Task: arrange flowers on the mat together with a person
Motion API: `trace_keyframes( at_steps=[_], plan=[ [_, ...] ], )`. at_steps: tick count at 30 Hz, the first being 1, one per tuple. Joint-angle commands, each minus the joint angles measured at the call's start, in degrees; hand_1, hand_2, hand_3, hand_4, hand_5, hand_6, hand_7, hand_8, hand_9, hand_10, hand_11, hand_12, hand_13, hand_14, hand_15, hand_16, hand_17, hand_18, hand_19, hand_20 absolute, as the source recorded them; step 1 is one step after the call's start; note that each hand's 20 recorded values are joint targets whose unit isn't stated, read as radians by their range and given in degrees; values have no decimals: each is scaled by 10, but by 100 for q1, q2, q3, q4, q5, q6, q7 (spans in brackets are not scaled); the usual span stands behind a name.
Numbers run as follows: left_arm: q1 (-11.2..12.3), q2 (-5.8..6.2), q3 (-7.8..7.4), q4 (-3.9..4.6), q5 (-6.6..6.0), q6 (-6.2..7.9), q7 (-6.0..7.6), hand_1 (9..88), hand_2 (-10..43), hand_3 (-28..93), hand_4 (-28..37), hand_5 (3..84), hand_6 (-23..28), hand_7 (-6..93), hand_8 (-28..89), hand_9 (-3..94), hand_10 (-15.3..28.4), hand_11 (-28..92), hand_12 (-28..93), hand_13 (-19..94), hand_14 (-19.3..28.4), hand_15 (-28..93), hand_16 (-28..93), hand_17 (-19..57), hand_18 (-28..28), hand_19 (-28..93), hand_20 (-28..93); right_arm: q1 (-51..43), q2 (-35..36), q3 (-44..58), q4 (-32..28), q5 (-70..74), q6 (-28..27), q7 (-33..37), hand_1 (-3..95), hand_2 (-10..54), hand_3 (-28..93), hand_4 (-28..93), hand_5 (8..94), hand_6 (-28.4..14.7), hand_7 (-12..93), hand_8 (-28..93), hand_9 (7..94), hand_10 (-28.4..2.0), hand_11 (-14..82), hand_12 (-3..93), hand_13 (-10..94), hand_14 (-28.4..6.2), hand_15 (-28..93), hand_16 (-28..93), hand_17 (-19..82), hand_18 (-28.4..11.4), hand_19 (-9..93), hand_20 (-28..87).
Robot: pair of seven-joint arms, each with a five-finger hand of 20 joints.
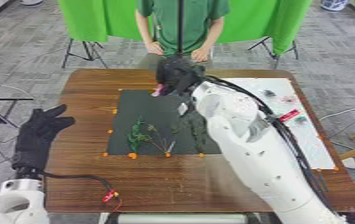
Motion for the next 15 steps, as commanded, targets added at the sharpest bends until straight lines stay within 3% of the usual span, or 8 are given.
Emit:
trace_keyframes(
  at_steps=[1,10,12,14,15],
  plan=[
    [-138,-11,233,131,-144,155,4,230,295,526,-283,589,25,145,-83,650,169,179,187,419,219,248,56,48,149,164,235,-249,-1211,-549,724,-682,190,-524,946,-95,-255,293,884,-4,145,82,937,-96,213,236,937,-10,587,143,776,-55,911,223],
    [-320,33,433,231,-133,95,9,251,308,510,-283,685,43,133,-91,824,221,196,232,463,245,277,68,47,149,145,245,-369,-1727,-389,1371,-1551,256,-831,946,-95,-182,202,888,-6,154,70,937,-101,199,237,937,-7,585,159,761,-62,925,261],
    [-313,37,436,229,-140,90,23,263,307,496,-283,713,58,126,-92,898,254,215,301,488,258,289,76,48,148,136,252,-412,-1757,-369,1433,-1694,223,-888,946,-95,-164,181,886,-7,157,61,937,-100,196,240,937,-7,584,165,757,-61,928,267],
    [-314,34,440,229,-142,85,34,275,305,485,-283,737,80,112,-91,933,280,287,369,524,279,297,93,47,150,133,257,-446,-1755,-360,1485,-1798,258,-904,928,-95,-96,126,871,-6,182,35,937,-99,187,245,937,-6,583,175,753,-60,931,272],
    [-302,28,437,224,-144,101,57,275,305,486,-283,733,84,113,-92,936,283,267,369,537,282,293,101,46,151,133,257,-452,-1781,-330,1522,-1837,238,-938,921,-95,-75,113,867,-5,189,29,937,-98,185,246,937,-6,583,176,752,-59,931,271]
  ],
)
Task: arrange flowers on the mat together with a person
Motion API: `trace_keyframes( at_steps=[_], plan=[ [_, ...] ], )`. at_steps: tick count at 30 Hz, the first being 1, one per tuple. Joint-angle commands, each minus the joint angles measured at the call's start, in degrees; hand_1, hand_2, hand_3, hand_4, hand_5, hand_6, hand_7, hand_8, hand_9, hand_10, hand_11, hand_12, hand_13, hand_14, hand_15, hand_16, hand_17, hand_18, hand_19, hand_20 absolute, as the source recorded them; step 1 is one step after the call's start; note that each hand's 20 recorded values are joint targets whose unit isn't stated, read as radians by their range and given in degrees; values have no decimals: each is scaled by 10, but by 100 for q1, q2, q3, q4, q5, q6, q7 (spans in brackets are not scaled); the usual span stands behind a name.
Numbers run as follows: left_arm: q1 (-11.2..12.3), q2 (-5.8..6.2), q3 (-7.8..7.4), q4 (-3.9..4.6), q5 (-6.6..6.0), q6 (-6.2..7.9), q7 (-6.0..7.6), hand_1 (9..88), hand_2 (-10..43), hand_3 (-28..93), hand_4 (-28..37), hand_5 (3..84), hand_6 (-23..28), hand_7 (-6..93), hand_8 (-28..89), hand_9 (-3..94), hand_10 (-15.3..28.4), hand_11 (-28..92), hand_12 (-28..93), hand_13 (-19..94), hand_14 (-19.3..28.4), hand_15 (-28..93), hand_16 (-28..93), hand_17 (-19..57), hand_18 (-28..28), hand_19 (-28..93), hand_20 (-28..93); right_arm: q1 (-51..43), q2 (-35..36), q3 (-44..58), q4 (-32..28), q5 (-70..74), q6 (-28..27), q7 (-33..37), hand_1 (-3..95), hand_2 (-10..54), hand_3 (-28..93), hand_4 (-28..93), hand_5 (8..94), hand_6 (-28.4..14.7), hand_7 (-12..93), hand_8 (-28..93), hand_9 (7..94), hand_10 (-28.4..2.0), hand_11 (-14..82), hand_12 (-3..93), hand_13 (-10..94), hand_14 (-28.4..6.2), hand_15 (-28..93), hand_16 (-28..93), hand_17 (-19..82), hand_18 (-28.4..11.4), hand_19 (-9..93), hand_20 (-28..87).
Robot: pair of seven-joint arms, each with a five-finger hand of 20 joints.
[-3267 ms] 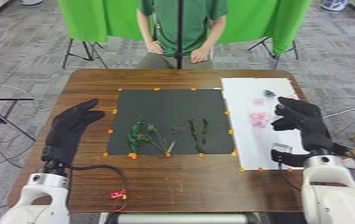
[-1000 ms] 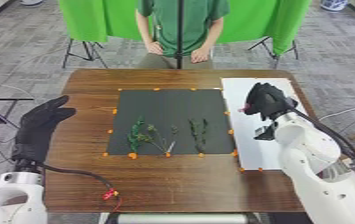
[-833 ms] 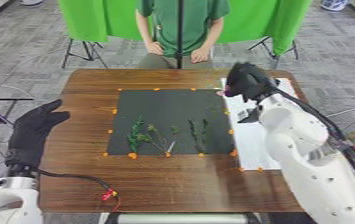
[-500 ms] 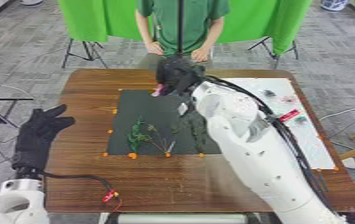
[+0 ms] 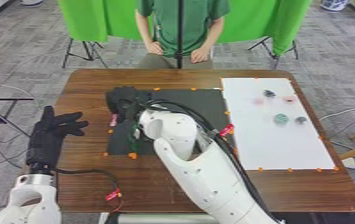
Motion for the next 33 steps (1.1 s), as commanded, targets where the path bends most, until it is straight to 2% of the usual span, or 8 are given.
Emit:
trace_keyframes(
  at_steps=[1,5,9,15,24,25,28,33],
  plan=[
    [-1,0,47,45,-26,17,13,274,304,488,-283,722,81,119,-97,936,283,244,355,545,283,291,108,45,152,136,257,-111,-149,62,207,-335,-20,-201,917,-95,-68,113,863,-3,190,24,937,-96,181,248,937,-5,583,178,752,-59,932,271],
    [2,32,85,42,38,146,89,275,234,478,-283,700,86,123,-102,926,284,210,351,580,284,274,135,41,157,146,260,-93,-181,126,289,-444,-27,-215,887,-95,-8,81,846,1,208,-6,937,-94,165,261,937,-3,581,188,751,-56,932,270],
    [-8,40,97,49,43,183,133,258,163,521,-283,658,100,119,-98,802,284,140,314,555,284,271,140,34,163,162,261,-80,-189,167,321,-492,-37,-240,878,-95,-15,75,831,6,201,-17,937,-95,166,258,937,0,580,189,751,-56,932,268],
    [-26,26,90,64,50,123,120,265,140,522,-283,646,114,107,-97,763,284,123,286,567,284,265,140,32,161,147,247,-77,-171,202,342,-611,-147,-275,910,-95,-168,190,809,13,212,-42,937,-92,162,258,937,1,576,193,752,-56,932,267],
    [-5,8,61,42,50,105,125,275,137,503,-283,624,109,116,-105,789,284,122,289,621,284,232,187,30,164,147,251,-54,-65,177,301,-747,-301,-275,852,-95,-132,142,716,31,238,-110,918,-99,193,226,937,0,557,211,744,-53,929,261],
    [3,7,59,36,53,109,120,275,137,505,-283,621,108,118,-106,788,284,122,286,623,284,229,190,30,164,148,251,-56,-60,185,289,-762,-346,-293,843,-95,-113,129,712,31,238,-111,916,-99,197,223,937,-1,556,212,743,-53,929,261],
    [1,9,57,31,57,109,115,272,136,510,-283,612,102,126,-110,780,284,125,272,619,284,223,194,28,166,148,249,-29,-19,168,268,-752,-387,-302,701,-95,230,-95,668,41,229,-122,909,-101,214,208,937,-2,550,219,739,-54,929,261],
    [15,7,40,19,56,105,108,270,133,512,-283,603,95,134,-113,758,284,136,247,596,284,223,181,25,167,152,246,60,114,77,201,-588,-374,-199,647,-95,334,-158,645,48,214,-162,901,-102,228,197,937,-4,546,223,736,-55,931,260]
  ],
)
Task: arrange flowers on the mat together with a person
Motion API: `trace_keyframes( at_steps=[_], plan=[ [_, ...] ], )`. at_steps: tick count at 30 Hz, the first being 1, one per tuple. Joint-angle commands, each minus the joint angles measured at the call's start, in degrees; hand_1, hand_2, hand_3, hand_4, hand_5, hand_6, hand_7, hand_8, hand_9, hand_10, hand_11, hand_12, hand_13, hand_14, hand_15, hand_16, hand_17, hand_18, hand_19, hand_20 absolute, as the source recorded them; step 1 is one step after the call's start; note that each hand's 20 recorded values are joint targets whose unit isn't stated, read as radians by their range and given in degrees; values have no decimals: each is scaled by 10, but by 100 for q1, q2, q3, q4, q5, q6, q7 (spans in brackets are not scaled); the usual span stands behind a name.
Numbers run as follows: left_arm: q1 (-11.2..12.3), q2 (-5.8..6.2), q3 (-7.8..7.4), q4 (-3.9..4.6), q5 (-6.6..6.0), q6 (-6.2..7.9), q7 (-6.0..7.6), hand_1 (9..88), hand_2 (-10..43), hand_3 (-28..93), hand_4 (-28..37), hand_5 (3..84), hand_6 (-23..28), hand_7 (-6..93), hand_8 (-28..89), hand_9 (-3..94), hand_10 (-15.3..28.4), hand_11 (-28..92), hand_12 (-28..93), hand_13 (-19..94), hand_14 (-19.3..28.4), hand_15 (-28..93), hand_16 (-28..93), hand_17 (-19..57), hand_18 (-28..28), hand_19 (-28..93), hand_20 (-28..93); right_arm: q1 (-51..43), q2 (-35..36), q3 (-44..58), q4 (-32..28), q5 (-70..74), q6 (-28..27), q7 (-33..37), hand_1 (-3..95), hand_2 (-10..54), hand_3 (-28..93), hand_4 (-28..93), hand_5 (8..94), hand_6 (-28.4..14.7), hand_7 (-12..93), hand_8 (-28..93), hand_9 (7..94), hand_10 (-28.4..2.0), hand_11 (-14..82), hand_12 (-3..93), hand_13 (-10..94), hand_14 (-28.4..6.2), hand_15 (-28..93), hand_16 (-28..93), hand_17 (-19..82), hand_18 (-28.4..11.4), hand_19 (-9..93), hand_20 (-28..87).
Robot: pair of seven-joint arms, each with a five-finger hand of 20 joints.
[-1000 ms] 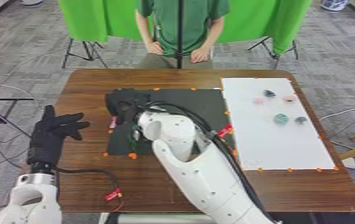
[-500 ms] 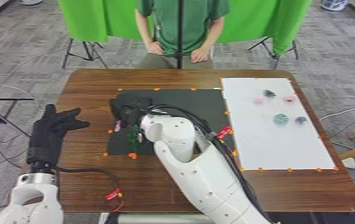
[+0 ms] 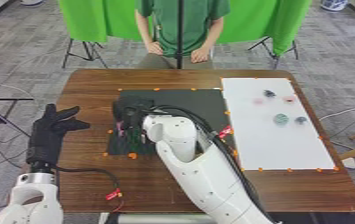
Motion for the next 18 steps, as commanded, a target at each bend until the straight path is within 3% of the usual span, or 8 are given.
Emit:
trace_keyframes(
  at_steps=[1,4,8,9,13,15,16,18],
  plan=[
    [64,-21,-24,9,28,7,-27,268,132,516,-283,601,92,136,-113,753,283,137,243,586,284,224,177,25,166,150,244,159,208,-138,-154,83,-84,82,645,-95,338,-159,643,49,212,-170,901,-101,227,198,937,-4,546,224,736,-55,931,260],
    [115,-26,-50,-18,25,24,-26,250,128,543,-283,584,75,149,-114,719,245,140,224,533,283,240,142,25,163,146,239,255,350,-226,-317,391,-140,211,635,-95,351,-169,635,50,211,-175,903,-100,223,200,937,-4,546,224,735,-56,931,260],
    [170,-29,-85,-48,25,26,-45,219,121,586,-283,554,47,166,-108,637,188,148,212,452,231,229,97,22,160,148,232,426,592,-379,-586,670,-293,315,596,-95,417,-204,619,54,201,-167,902,-103,230,195,937,-7,547,223,736,-58,932,259],
    [184,-33,-92,-59,26,34,-43,215,119,589,-283,548,44,167,-106,624,182,150,210,443,223,225,93,22,158,147,229,461,657,-423,-659,767,-361,368,565,-95,473,-233,615,54,198,-164,900,-104,239,184,937,-7,546,224,736,-57,931,258],
    [221,-48,-109,-85,27,45,-35,206,115,603,-283,544,40,166,-102,596,173,153,206,427,222,225,89,20,158,148,227,556,934,-485,-1013,1208,-445,521,552,-95,484,-246,607,55,191,-161,902,-107,242,169,937,-9,547,222,735,-59,932,258],
    [254,-61,-124,-105,31,50,-25,196,113,615,-283,537,35,161,-96,572,169,155,202,413,218,225,84,18,157,150,225,598,1109,-423,-1297,1577,-348,632,548,-95,470,-239,606,55,188,-159,907,-109,240,163,937,-9,547,220,736,-59,932,256],
    [198,-53,-115,-76,38,18,-67,191,111,622,-283,532,32,160,-93,557,165,154,201,403,216,224,82,18,157,151,224,601,1221,-336,-1477,1821,-291,721,540,-95,471,-232,607,55,188,-157,908,-110,238,163,937,-10,547,218,736,-59,932,255],
    [216,-68,-129,-80,36,-5,-55,178,108,639,-283,505,23,156,-81,509,146,158,196,380,203,214,70,16,156,151,218,518,1422,-51,-1893,2280,-116,797,502,-95,524,-241,610,53,184,-152,911,-109,233,165,937,-11,549,212,737,-60,932,252]
  ],
)
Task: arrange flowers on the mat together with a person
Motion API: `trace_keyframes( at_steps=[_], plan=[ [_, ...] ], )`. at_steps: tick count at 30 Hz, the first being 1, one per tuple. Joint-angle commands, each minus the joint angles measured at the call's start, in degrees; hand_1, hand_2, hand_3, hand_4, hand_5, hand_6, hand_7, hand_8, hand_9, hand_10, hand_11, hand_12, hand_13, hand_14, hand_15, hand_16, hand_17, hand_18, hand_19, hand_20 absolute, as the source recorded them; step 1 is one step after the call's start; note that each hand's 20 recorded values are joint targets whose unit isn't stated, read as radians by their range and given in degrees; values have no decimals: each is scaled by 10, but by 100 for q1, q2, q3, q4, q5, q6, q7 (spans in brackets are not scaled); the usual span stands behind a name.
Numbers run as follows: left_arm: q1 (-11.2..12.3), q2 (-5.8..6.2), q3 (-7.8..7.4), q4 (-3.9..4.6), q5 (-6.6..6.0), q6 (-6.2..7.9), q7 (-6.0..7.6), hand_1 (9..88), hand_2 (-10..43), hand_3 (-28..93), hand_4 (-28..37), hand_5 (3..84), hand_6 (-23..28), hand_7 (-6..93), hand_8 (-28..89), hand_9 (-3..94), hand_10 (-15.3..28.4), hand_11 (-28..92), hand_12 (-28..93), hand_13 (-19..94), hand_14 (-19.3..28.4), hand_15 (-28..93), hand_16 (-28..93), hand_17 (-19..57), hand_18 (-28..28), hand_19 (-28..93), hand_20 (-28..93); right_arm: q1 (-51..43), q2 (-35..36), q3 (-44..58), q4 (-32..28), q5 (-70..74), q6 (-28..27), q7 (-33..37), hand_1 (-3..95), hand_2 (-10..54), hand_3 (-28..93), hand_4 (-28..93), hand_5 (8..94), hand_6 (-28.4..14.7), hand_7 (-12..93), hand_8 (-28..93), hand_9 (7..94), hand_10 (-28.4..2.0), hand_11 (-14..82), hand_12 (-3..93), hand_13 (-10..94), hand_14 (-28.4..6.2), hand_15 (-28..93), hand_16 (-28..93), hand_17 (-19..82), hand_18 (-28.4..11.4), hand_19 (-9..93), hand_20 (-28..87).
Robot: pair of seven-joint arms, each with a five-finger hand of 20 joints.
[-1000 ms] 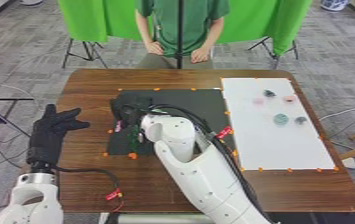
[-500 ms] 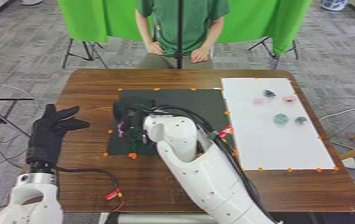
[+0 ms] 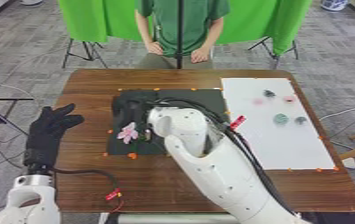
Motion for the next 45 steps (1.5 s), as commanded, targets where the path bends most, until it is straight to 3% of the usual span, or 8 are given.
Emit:
trace_keyframes(
  at_steps=[1,6,10,13,16,19,27,45],
  plan=[
    [74,-81,-41,-7,41,-48,-80,177,107,638,-283,497,24,155,-76,494,144,163,194,374,198,210,65,17,155,150,215,3,769,610,-1248,1448,508,472,474,-95,551,-245,612,52,180,-149,911,-108,231,167,937,-12,550,211,739,-59,932,248],
    [127,-124,-97,-87,86,-161,-74,188,100,631,-283,471,28,148,-62,464,135,184,178,359,184,198,51,19,153,146,203,-959,1335,1864,-2172,3533,1684,825,367,-95,660,-203,635,18,145,-122,913,-109,211,177,937,-24,529,202,732,-65,920,228],
    [166,-184,-155,-145,121,-271,-63,199,98,624,-283,471,33,147,-60,461,135,193,172,359,183,196,46,22,153,140,196,-2073,1296,3235,-2474,6009,1406,367,263,-53,680,-145,640,-11,112,-98,836,-145,173,179,882,-79,343,281,592,-125,845,185],
    [168,-205,-144,-172,101,-327,15,208,96,621,-283,476,39,140,-59,467,139,200,162,370,182,166,27,48,135,110,174,-2986,1194,4182,-2545,7609,712,-20,217,-14,699,-152,590,-25,98,-86,673,-169,110,161,605,-155,221,232,341,-170,534,301],
    [194,-231,-154,-209,195,-381,53,213,94,622,-283,482,41,131,-61,474,143,196,152,372,176,111,15,70,117,95,165,-3846,1097,4756,-2630,7873,645,-449,165,6,729,-156,493,-26,77,-76,491,-169,57,130,394,-167,108,203,208,-161,219,282],
    [242,-247,-176,-264,194,-360,80,215,93,622,-283,482,41,124,-61,473,145,188,148,357,170,100,14,78,111,86,163,-4642,843,4988,-2842,8318,949,-726,136,8,752,-158,447,-24,64,-71,429,-162,44,116,314,-153,73,164,178,-154,99,259],
    [459,-308,-237,-406,190,-297,117,213,88,628,-283,480,39,126,-58,473,143,188,148,358,176,102,28,60,117,87,168,-5648,-370,5115,-3098,8294,1691,-1475,97,8,802,-166,435,-14,69,-76,428,-158,45,108,302,-131,75,130,181,-146,62,255],
    [637,-367,-321,-528,203,-233,114,215,85,627,-283,482,38,136,-59,483,142,196,150,360,180,112,42,38,135,104,172,-5902,-333,5288,-3112,8434,1589,-1276,87,16,813,-176,435,-16,79,-83,431,-157,46,105,306,-131,92,105,195,-131,29,271]
  ],
)
